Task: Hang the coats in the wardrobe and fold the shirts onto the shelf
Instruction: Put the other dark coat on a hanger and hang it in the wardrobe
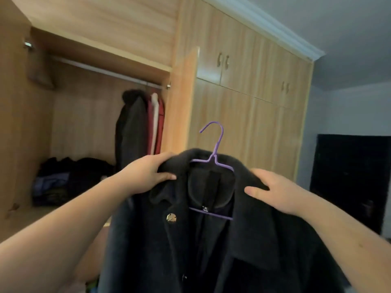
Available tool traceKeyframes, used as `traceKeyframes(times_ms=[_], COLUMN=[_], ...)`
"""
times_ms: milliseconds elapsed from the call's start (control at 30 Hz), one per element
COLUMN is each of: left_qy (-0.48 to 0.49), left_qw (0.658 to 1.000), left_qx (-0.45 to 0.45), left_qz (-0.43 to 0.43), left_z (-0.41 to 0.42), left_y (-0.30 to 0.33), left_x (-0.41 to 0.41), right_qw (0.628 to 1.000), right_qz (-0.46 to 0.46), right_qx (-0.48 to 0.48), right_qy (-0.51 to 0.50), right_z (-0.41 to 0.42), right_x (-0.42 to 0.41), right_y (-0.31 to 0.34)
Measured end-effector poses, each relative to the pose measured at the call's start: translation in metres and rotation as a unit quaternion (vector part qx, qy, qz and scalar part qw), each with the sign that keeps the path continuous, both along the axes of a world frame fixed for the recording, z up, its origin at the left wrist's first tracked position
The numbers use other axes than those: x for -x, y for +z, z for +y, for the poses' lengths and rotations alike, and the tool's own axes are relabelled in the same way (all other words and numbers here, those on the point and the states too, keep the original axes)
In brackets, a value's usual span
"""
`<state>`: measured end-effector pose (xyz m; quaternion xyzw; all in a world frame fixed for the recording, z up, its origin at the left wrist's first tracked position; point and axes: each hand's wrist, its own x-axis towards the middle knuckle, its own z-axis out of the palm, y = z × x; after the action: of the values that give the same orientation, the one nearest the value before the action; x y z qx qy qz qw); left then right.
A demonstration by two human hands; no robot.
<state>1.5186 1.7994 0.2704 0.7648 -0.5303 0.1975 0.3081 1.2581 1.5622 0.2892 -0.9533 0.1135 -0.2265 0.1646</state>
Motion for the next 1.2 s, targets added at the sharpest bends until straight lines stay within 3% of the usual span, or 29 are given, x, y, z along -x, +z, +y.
traceKeyframes(times_ms=[233, 500, 867, 1100, 1200], left_qy=[0.112, 0.183, 0.26, 0.284, 0.331], left_qw=[0.993, 0.982, 0.961, 0.934, 0.905], left_qx=[0.042, 0.001, 0.035, 0.07, 0.096], left_qz=[-0.022, -0.043, -0.085, -0.204, -0.248], left_z=[0.113, 0.178, 0.18, 0.131, 0.105], left_y=[0.009, 0.007, 0.033, 0.055, 0.065], left_x=[-0.142, -0.264, -0.425, -0.56, -0.613], right_qw=[0.974, 0.929, 0.92, 0.911, 0.91], right_qz=[-0.103, -0.162, -0.252, -0.285, -0.298], right_qx=[0.193, 0.322, 0.3, 0.298, 0.288], right_qy=[-0.058, -0.081, -0.021, -0.008, -0.012], right_z=[0.1, 0.158, 0.136, 0.084, 0.064], right_x=[-0.209, -0.375, -0.573, -0.712, -0.771], right_y=[0.006, -0.018, 0.011, 0.062, 0.09])
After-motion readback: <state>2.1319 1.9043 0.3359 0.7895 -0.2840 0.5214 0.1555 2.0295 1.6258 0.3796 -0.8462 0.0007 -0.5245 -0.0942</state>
